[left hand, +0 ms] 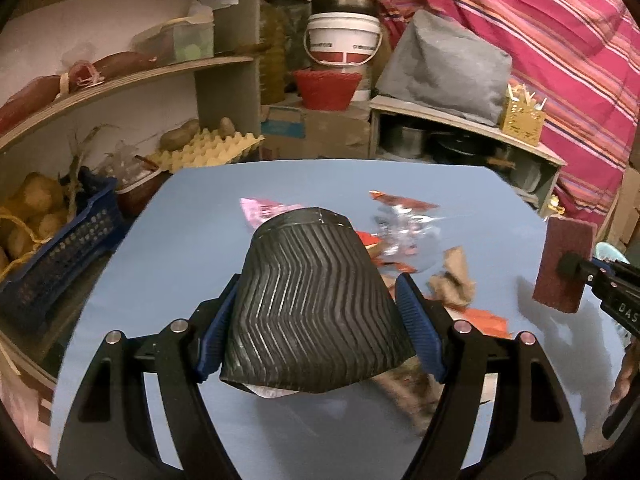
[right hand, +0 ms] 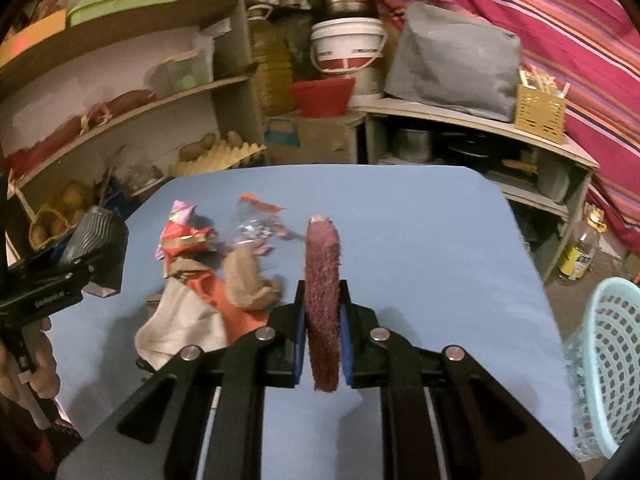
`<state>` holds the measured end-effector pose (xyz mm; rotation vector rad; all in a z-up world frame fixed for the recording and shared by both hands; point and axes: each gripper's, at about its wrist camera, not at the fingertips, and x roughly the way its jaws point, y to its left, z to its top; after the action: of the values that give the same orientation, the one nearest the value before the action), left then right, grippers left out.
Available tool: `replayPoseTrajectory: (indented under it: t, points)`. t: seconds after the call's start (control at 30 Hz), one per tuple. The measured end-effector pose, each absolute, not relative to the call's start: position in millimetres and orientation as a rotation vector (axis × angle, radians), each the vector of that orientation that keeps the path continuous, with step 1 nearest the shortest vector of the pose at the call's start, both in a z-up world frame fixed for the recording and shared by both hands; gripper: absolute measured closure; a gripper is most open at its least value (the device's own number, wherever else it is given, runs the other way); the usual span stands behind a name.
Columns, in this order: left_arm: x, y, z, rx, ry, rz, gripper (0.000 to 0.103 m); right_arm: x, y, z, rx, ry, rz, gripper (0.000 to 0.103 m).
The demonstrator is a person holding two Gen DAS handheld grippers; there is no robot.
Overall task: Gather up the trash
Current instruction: 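Carry the cone and pad to the basket and release both inside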
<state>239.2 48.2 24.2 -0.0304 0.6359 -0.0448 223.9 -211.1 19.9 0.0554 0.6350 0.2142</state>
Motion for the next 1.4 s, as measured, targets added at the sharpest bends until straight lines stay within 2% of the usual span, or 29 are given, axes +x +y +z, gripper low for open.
replayPoseTrajectory:
  t: [0.27,0.63,1.03,1.4]
  points:
    - [240,-10,30,-0.008,0.632,-0.078,0.029,217,-289,42,0.058,0.591,0.1,0.089]
    - [249,-114,39,0.031,0.633,-0.187,0.029,194,-420,40,0.185,0.582,-0.091,0.089]
    - [239,-252,43,0.069,0.614,-0.379,0.029,152,-506,33,0.245,0.571,-0.213,0.089]
    - [229,-365,18,0.112,0.625,-0.542,0.029,139,-561,11,0.32,0.591,-0.287,0.089]
